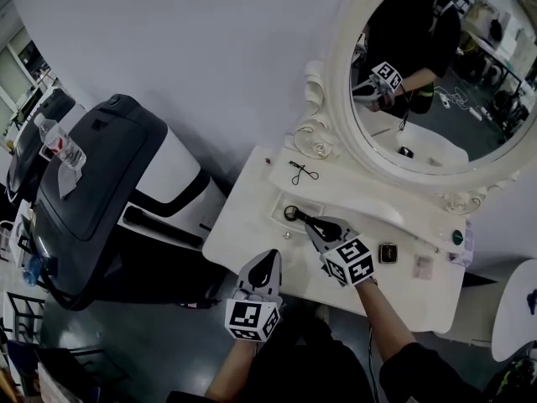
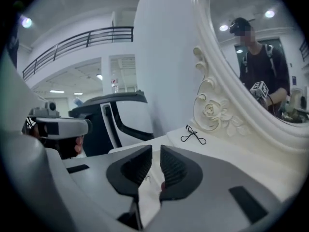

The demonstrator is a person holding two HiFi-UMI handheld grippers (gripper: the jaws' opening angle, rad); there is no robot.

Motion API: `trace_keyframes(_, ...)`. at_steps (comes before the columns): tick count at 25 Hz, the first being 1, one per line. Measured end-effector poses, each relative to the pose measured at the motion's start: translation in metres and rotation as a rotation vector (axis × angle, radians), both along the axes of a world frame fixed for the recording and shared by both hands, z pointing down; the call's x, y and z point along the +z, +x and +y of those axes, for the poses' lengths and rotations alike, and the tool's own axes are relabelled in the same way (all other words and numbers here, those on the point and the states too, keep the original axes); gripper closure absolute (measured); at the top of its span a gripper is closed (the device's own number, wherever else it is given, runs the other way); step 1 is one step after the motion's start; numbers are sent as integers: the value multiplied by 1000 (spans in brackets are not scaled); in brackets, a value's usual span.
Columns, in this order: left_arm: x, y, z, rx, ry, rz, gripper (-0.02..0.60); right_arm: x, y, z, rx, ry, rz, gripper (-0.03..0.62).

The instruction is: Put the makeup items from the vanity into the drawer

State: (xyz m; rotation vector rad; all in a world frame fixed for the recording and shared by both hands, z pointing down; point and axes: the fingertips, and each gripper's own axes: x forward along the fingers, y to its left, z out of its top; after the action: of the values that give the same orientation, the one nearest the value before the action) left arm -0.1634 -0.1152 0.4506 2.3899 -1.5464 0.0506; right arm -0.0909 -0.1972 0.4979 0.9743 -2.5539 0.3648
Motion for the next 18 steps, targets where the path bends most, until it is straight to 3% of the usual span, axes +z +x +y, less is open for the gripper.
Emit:
trace_keyframes(4,-15,9,7,58,30,0,566,-31,12,32,102,26,-168,553)
trace_keyframes(8,-29,19,23,117,50,-2,566,-56,21,69,166,80,-271,565)
trace_keyframes(13,-39,28,46,175,65,-5,566,-77,23,107,202,149,-331,571)
trace_keyframes(18,-46,41,64,181,81,-3,566,-92,33,140,213,217,-362,571)
